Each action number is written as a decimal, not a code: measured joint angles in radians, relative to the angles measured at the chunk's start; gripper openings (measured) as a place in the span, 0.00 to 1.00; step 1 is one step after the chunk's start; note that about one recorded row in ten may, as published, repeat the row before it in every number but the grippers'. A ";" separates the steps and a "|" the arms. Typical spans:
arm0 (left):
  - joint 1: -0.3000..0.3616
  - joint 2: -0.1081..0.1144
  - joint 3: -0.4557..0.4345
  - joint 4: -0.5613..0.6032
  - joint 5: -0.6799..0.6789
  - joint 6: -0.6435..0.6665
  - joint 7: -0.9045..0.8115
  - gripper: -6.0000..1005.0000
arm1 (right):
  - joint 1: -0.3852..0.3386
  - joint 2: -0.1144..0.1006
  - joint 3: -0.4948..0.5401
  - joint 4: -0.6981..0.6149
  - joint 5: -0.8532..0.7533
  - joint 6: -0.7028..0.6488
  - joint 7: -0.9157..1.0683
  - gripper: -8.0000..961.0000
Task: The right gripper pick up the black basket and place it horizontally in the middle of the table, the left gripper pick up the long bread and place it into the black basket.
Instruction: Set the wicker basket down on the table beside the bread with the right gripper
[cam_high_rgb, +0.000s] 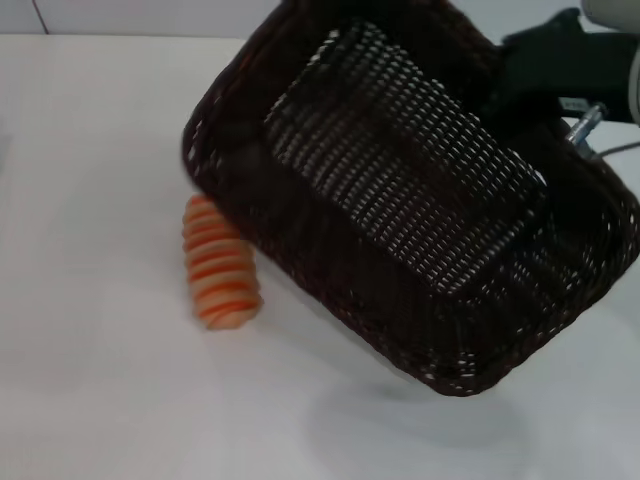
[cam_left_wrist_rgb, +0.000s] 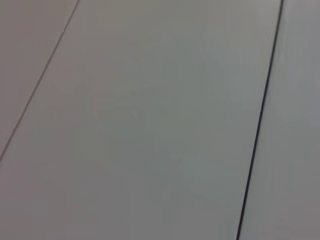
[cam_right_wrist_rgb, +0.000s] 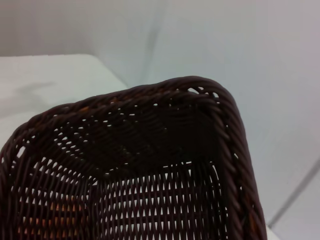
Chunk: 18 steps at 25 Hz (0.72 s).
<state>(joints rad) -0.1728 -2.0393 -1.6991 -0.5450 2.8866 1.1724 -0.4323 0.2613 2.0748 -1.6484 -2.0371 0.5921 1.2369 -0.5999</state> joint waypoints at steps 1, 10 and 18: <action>0.004 -0.005 -0.004 -0.010 0.000 -0.012 0.000 0.83 | 0.018 0.000 0.016 -0.003 0.020 0.021 -0.031 0.15; -0.001 -0.019 -0.023 -0.039 -0.004 -0.053 -0.003 0.83 | 0.236 -0.003 0.184 0.017 0.164 0.359 -0.273 0.15; -0.033 -0.021 -0.055 -0.039 -0.004 -0.077 -0.008 0.83 | 0.397 -0.017 0.195 0.155 0.233 0.501 -0.309 0.15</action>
<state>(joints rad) -0.2054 -2.0602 -1.7539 -0.5843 2.8823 1.0958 -0.4407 0.6583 2.0579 -1.4531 -1.8824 0.8253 1.7375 -0.9090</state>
